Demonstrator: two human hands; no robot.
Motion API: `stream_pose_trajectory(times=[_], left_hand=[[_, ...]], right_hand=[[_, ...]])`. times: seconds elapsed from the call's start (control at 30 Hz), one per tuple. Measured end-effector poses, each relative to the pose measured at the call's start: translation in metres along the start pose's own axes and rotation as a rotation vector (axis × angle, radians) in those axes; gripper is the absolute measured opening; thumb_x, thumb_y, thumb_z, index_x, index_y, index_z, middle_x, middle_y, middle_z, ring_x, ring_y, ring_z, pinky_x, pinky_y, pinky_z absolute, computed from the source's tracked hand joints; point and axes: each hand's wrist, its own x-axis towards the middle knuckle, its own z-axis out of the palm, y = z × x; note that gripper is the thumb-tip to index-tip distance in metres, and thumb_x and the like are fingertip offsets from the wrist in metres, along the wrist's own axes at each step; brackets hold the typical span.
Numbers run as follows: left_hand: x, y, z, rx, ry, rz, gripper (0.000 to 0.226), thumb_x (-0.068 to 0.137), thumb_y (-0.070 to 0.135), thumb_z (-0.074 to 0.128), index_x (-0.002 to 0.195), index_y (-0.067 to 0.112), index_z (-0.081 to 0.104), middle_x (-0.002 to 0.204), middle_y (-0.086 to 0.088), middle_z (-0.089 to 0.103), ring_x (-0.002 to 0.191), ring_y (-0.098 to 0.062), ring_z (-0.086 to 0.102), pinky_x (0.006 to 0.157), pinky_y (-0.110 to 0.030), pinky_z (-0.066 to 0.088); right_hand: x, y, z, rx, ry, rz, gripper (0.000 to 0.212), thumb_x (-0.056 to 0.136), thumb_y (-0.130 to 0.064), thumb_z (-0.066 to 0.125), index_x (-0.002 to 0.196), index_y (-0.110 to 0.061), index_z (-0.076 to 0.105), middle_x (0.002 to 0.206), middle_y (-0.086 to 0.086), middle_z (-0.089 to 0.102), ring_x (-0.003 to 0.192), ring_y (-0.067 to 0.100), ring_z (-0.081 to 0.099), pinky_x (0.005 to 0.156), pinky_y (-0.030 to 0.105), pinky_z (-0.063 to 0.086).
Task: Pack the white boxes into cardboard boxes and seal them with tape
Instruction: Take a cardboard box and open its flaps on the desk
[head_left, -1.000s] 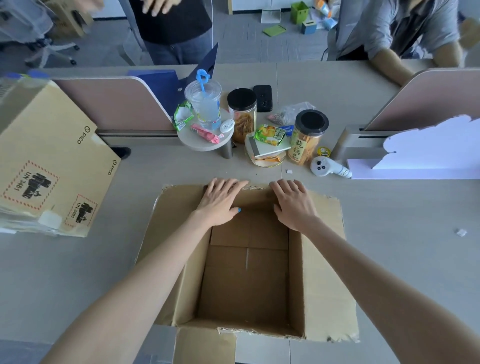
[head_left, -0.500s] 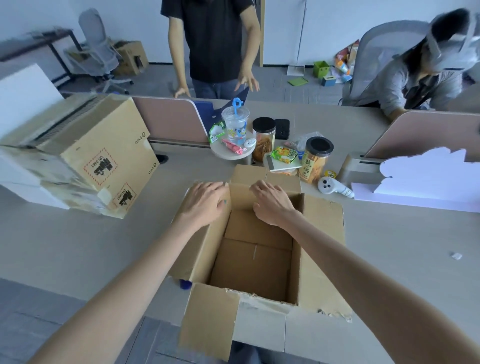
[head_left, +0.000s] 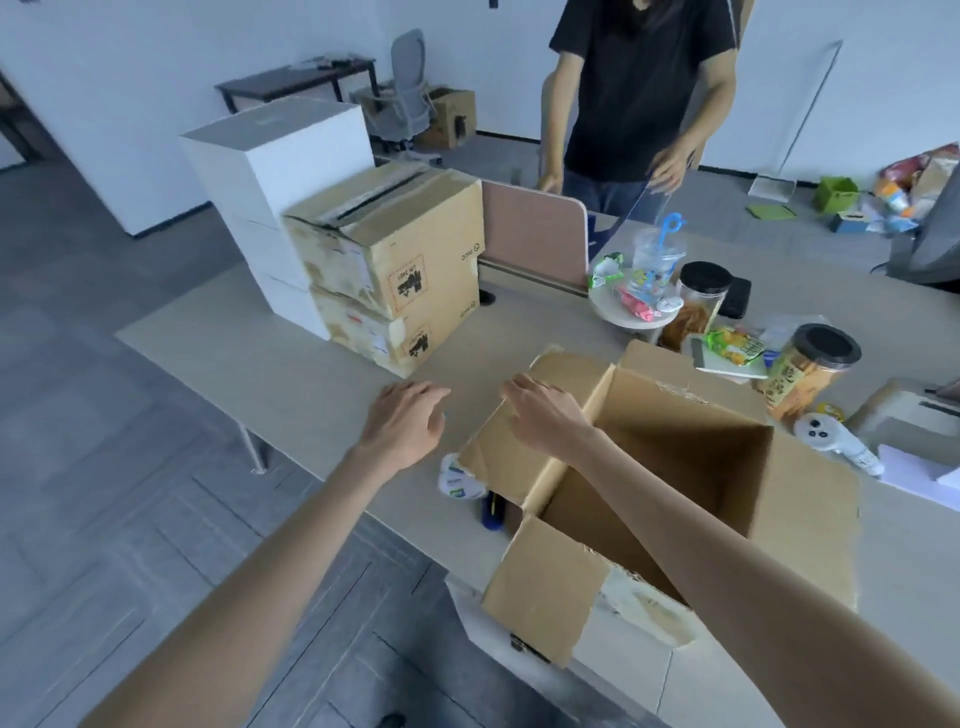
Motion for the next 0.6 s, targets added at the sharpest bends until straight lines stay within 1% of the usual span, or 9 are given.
stream_pose_trajectory(times=[0.1, 0.27, 0.4, 0.5, 0.6], left_hand=[[-0.013, -0.045, -0.006, 0.016, 0.004, -0.053, 0.042, 0.098, 0.026, 0.053, 0.140, 0.017, 0.052, 0.142, 0.000, 0.055, 0.128, -0.019, 0.051, 0.111, -0.035, 0.034], [-0.024, -0.145, -0.023, 0.050, 0.007, -0.107, 0.043, 0.098, 0.025, 0.053, 0.141, 0.019, 0.051, 0.143, 0.001, 0.054, 0.128, -0.019, 0.052, 0.110, -0.036, 0.036], [-0.016, -0.230, -0.046, 0.071, 0.018, -0.105, 0.044, 0.099, 0.026, 0.053, 0.142, 0.017, 0.050, 0.144, -0.001, 0.054, 0.130, -0.020, 0.051, 0.110, -0.038, 0.037], [-0.001, -0.286, -0.063, 0.077, 0.035, -0.091, 0.044, 0.099, 0.025, 0.053, 0.141, 0.017, 0.050, 0.142, -0.002, 0.055, 0.128, -0.021, 0.052, 0.108, -0.038, 0.038], [0.019, -0.334, -0.078, 0.087, 0.050, -0.057, 0.043, 0.098, 0.025, 0.052, 0.140, 0.016, 0.051, 0.141, -0.002, 0.056, 0.127, -0.022, 0.053, 0.105, -0.038, 0.039]], right_hand=[[0.029, -0.042, 0.010, -0.005, -0.012, -0.060, 0.041, 0.093, -0.005, 0.048, 0.132, -0.012, 0.049, 0.129, 0.005, 0.052, 0.118, 0.024, 0.053, 0.095, 0.033, 0.040], [0.090, -0.121, 0.022, -0.025, -0.027, -0.129, 0.039, 0.098, -0.018, 0.044, 0.137, -0.011, 0.044, 0.136, 0.006, 0.049, 0.122, 0.026, 0.051, 0.094, 0.037, 0.043], [0.146, -0.183, 0.028, -0.021, -0.014, -0.119, 0.039, 0.100, -0.024, 0.047, 0.137, -0.014, 0.043, 0.138, 0.005, 0.047, 0.124, 0.027, 0.050, 0.093, 0.039, 0.044], [0.188, -0.224, 0.029, -0.006, 0.020, -0.107, 0.045, 0.099, -0.024, 0.048, 0.143, -0.018, 0.039, 0.144, 0.003, 0.044, 0.128, 0.026, 0.048, 0.094, 0.040, 0.045], [0.227, -0.254, 0.027, 0.010, 0.058, -0.080, 0.046, 0.099, -0.023, 0.049, 0.144, -0.020, 0.040, 0.146, 0.002, 0.043, 0.129, 0.025, 0.048, 0.091, 0.039, 0.046]])
